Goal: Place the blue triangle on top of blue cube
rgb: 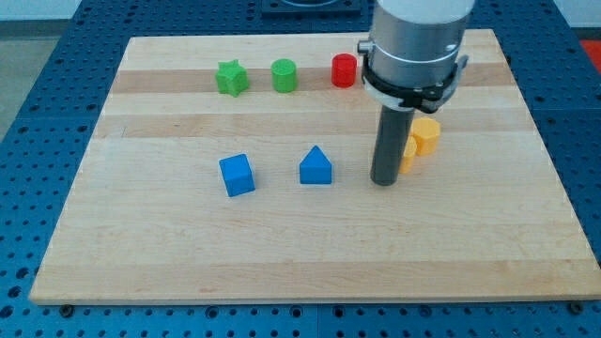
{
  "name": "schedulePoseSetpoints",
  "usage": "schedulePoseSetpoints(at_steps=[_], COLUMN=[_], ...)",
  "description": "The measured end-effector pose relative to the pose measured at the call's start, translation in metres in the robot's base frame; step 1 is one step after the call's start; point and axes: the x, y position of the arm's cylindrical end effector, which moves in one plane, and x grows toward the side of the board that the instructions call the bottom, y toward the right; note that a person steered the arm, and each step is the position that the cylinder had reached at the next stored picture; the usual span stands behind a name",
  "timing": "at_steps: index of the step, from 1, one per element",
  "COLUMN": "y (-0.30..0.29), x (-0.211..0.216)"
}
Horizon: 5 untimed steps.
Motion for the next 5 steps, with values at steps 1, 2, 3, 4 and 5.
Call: schedulePoseSetpoints(at_steps=[1,2,3,4,5], y=[-0.023,-0.048,-0.072,-0.090,-0.106], x=[0.000,0.000,-0.006,-0.016,-0.018])
